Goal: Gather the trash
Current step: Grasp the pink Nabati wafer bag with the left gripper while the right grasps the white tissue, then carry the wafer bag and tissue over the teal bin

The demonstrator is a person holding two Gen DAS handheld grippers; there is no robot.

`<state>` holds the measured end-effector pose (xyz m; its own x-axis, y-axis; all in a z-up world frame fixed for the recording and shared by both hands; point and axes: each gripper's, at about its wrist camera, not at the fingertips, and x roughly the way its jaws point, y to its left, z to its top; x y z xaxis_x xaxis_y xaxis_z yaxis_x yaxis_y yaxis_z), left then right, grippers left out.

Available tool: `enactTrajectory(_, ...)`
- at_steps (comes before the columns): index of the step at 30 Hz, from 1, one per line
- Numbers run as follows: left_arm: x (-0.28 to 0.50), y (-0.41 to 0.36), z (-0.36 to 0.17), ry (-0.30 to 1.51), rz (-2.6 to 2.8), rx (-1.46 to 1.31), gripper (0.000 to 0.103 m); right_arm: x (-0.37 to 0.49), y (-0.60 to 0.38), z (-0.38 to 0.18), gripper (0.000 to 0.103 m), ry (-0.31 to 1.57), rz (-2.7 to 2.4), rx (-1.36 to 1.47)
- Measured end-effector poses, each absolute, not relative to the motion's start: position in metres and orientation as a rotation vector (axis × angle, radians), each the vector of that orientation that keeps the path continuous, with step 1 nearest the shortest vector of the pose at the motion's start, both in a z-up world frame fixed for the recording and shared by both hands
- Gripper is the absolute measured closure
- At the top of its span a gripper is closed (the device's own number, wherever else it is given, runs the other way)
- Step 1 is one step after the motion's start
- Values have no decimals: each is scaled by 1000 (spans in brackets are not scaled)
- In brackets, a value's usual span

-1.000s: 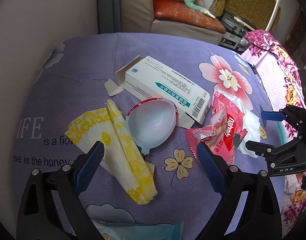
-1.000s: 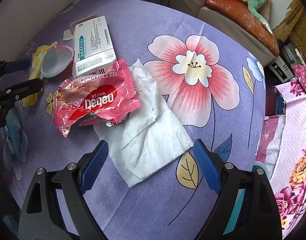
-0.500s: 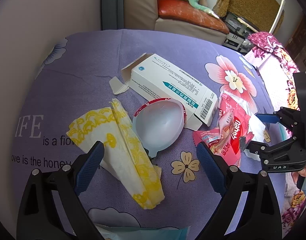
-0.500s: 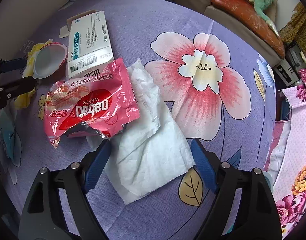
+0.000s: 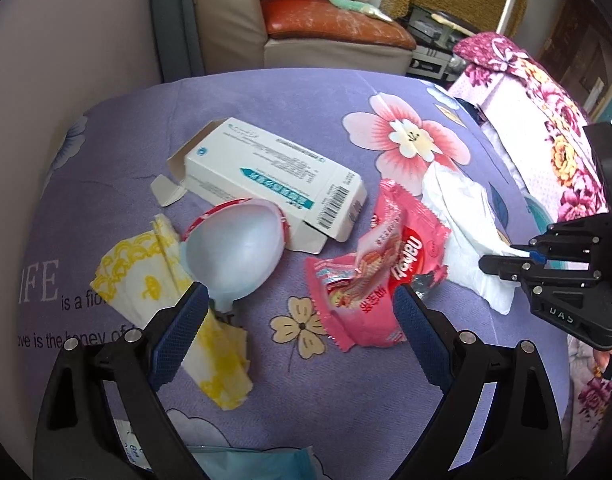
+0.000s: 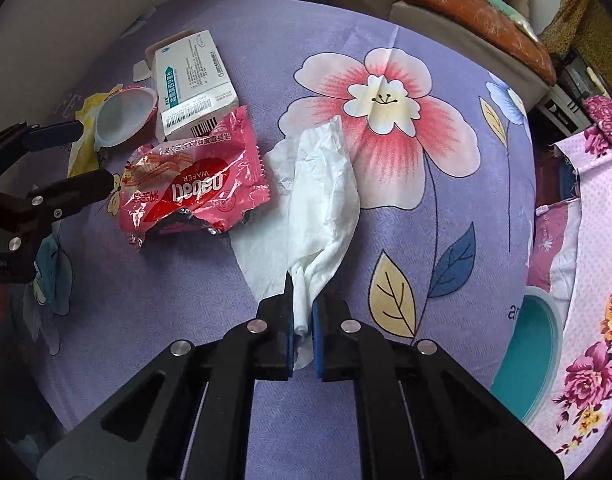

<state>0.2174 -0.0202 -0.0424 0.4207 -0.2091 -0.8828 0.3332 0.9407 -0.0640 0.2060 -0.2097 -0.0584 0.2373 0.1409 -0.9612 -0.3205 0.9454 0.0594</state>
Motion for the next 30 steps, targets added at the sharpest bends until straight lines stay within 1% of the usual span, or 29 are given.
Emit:
enactTrajectory(8,219,-72,-61,1105,-424,318,10,196,-238,-53,97,1288,273,-109)
enactTrajectory(11,222,-81,-70,1118,-436,352,16,194,-242,-50,97,1279,265,-102)
enactTrajectory(13,223,-87,-77,1128,-439,367,25,193,-245,-49,97,1272,257,-96)
enactTrajectory(14,222,-89,-78,1123,-435,373,25,191,-247,-48,97,1267,255,-92)
enactTrajectory(15,221,-90,-78,1116,-434,370,31,190,-248,-47,97,1264,254,-87)
enactTrajectory(16,220,-90,-77,1115,-438,358,43,190,-250,-47,97,1263,253,-83)
enactTrajectory(18,219,-90,-75,1107,-431,334,56,187,-253,-47,97,1258,248,-73)
enactTrajectory(19,218,-89,-73,1102,-416,325,58,185,-255,-46,97,1257,247,-64)
enactTrajectory(22,212,-86,-67,1093,-393,284,62,179,-261,-43,97,1247,239,-44)
enactTrajectory(30,181,-83,-46,1074,-389,210,62,153,-280,-26,97,1205,201,-20)
